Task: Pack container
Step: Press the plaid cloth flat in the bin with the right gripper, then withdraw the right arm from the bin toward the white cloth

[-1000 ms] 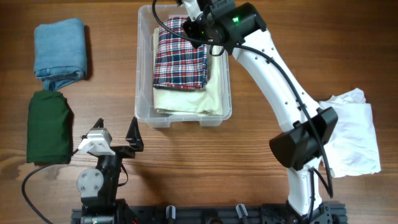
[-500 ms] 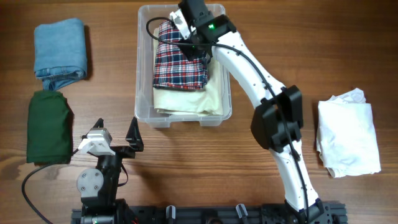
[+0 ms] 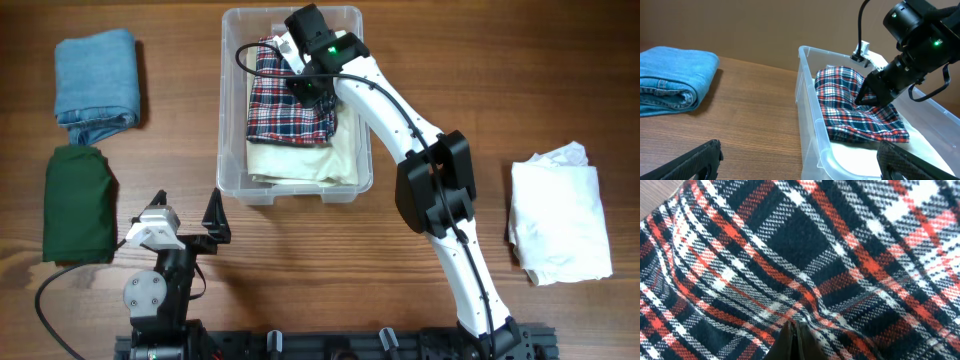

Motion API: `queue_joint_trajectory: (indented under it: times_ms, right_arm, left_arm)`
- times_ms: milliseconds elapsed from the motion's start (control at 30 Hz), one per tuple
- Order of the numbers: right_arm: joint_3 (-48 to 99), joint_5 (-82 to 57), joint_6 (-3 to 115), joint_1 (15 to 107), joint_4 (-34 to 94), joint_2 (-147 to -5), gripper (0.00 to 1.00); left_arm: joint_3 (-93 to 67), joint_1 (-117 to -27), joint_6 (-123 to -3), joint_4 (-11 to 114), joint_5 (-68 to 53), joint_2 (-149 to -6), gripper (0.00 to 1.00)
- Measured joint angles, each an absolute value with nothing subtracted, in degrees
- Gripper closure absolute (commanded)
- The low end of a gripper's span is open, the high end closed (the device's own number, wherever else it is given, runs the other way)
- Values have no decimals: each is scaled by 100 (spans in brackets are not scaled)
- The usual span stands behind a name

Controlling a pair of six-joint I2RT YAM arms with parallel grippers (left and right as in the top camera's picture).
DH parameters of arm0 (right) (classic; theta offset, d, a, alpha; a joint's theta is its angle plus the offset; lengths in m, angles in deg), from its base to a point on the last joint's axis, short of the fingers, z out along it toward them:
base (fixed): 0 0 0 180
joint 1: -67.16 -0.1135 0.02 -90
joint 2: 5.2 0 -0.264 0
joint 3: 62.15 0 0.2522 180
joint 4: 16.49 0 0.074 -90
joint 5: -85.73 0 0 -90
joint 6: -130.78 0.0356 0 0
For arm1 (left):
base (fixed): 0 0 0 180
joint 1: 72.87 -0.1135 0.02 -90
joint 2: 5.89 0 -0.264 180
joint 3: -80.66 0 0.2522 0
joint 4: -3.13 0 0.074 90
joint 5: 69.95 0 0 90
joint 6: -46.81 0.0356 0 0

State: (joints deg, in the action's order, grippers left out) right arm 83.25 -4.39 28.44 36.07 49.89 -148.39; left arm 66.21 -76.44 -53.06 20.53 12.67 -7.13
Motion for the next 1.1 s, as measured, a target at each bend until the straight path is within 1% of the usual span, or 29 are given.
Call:
queue_joint_trajectory:
  times_ms: [100, 133, 167, 200, 233, 267, 367, 400, 433, 467, 567, 633, 667, 733, 933, 1100]
  right_arm:
    - [8333, -439, 2846, 3607, 5057, -14826, 96]
    - [8333, -439, 2846, 3607, 5085, -14811, 94]
    - [8333, -437, 2848, 3607, 5123, -14783, 89]
    - [8333, -432, 2855, 3607, 5173, -14730, 74]
    - [8331, -421, 2861, 3607, 5221, -14676, 64]
    - [8327, -419, 2912, 3609, 5280, -14573, 59]
    - [8314, -419, 3003, 3618, 5409, -14162, 51]
    - [8314, -419, 3047, 3624, 5450, -13941, 46]
    - [8312, -421, 3087, 3635, 5523, -13694, 39]
    - [8312, -421, 3150, 3648, 5606, -13406, 28]
    - [8312, -426, 3406, 3747, 5979, -12586, 23]
    - [8314, -428, 3646, 3898, 6316, -12096, 9]
    - [8318, -445, 3793, 4016, 6484, -11867, 4]
    - [8327, -557, 4005, 4284, 6799, -11570, 0]
    - [8327, -869, 4737, 5441, 7575, -11141, 0]
    - [8325, -1162, 5237, 6599, 8346, -10949, 0]
  left_arm:
    - [6621, -7644, -5306, 2053, 1267, -713, 0]
    - [6621, -7644, -5306, 2053, 1267, -713, 0]
    - [6621, -7644, -5306, 2053, 1267, -713, 0]
    - [6621, -7644, -5306, 2053, 1267, -713, 0]
    - [6621, -7644, -5306, 2053, 1267, -713, 0]
    - [6621, -7644, -5306, 2053, 1267, -713, 0]
    - [6621, -7644, -5306, 2053, 1267, -713, 0]
    - [6621, -7644, -5306, 2053, 1267, -713, 0]
    - [6621, -7644, -5306, 2053, 1267, -713, 0]
    - [6621, -7644, -5306, 2053, 1267, -713, 0]
    - [6621, -7644, -5306, 2053, 1267, -713, 0]
    - [6621, -7644, -5306, 2053, 1267, -713, 0]
    - [6621, -7644, -5306, 2053, 1269, -713, 0]
    - [6621, -7644, -5306, 2053, 1267, -713, 0]
    - [6621, -7644, -5306, 2053, 1267, -713, 0]
    - [6621, -7644, -5306, 2053, 1267, -713, 0]
